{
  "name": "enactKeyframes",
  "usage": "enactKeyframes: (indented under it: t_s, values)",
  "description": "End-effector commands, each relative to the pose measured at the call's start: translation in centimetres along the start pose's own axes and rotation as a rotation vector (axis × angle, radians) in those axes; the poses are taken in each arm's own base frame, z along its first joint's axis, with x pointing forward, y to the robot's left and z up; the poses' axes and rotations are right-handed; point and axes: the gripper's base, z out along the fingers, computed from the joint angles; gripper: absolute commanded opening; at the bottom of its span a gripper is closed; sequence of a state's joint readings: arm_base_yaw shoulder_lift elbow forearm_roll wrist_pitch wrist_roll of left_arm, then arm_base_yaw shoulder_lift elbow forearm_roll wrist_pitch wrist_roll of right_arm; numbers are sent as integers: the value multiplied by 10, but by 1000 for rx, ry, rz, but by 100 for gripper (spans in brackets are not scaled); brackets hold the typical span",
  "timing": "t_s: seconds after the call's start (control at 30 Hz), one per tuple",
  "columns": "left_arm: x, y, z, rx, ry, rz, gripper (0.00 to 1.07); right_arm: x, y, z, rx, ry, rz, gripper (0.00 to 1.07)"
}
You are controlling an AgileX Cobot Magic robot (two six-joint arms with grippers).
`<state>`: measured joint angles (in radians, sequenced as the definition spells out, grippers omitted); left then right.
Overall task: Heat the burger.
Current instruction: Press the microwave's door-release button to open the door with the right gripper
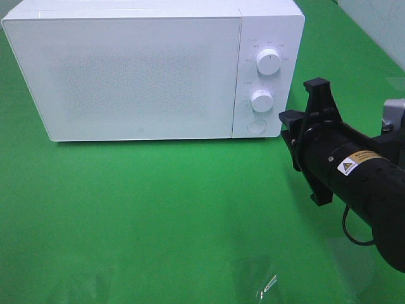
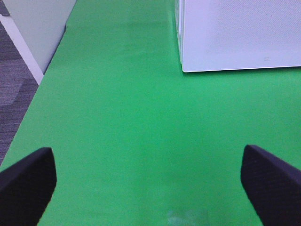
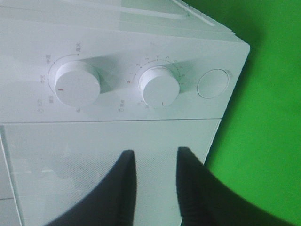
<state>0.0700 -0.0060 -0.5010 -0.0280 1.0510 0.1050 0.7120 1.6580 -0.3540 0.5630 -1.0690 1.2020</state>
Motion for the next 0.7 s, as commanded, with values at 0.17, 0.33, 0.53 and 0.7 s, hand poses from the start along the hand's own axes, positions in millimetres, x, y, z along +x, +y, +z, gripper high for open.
enactKeyframes:
  t_s: [0.17, 0.33, 0.53, 0.7]
  values:
    - [0, 0, -2, -5, -28, 0, 100, 1, 2, 1, -5, -2, 55, 6]
    - [0, 0, -2, -5, -28, 0, 100, 2, -5, 1, 75, -3, 153, 0]
    - [0, 0, -2, -5, -28, 0, 100, 2, -10, 1, 133, -10, 211, 0]
    - [0, 0, -2, -5, -28, 0, 100, 9, -15, 16, 164, -25, 251, 0]
